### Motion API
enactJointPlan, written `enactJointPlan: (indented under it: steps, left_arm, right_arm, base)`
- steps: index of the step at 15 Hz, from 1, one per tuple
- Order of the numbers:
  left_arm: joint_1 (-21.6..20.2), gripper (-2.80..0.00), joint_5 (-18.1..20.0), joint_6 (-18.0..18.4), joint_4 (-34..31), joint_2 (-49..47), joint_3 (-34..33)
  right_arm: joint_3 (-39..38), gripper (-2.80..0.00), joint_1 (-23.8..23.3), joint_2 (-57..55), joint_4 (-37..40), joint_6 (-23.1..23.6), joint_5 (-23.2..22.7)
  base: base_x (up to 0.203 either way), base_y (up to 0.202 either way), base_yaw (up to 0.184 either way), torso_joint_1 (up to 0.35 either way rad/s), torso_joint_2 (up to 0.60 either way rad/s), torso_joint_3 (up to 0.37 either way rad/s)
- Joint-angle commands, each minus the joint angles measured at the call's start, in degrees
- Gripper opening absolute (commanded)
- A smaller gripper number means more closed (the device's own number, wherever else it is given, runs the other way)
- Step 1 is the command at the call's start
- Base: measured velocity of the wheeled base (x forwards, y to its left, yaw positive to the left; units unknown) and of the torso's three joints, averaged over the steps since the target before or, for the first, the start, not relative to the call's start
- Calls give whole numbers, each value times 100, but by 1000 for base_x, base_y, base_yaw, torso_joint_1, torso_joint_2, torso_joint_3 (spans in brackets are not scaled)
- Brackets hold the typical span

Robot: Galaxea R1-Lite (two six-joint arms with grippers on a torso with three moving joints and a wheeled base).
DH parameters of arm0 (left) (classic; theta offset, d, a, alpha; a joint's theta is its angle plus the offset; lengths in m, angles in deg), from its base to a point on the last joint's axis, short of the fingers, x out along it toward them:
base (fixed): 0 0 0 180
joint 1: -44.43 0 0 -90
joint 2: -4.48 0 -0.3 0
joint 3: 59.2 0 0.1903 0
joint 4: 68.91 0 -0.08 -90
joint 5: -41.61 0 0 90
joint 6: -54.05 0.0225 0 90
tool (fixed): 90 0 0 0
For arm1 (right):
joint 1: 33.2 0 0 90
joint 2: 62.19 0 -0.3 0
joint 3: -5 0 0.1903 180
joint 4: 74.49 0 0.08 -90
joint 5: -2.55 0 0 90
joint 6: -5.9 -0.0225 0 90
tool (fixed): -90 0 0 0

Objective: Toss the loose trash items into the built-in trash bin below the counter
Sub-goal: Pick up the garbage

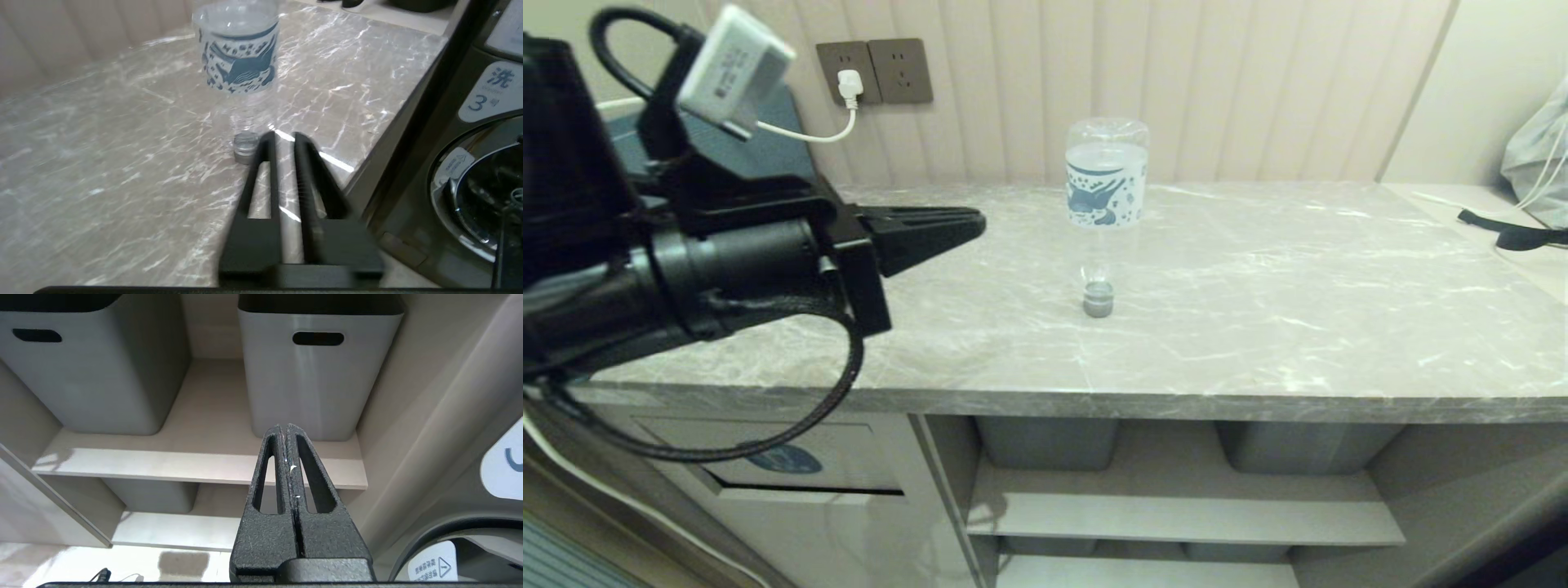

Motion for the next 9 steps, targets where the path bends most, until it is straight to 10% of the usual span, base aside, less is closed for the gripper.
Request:
enactJointPlan:
  steps: [1,9]
  left_arm:
    - [87,0,-67,30,80,-484,106]
    - [390,0,-367,30,434,-1592,1050]
  right_arm:
    - [0,-280,0,0,-1,-1,5]
    - [0,-280,0,0,-1,-10,5]
  base:
    - [0,0,0,38,-85,-43]
    - [0,0,0,3,-8,-3]
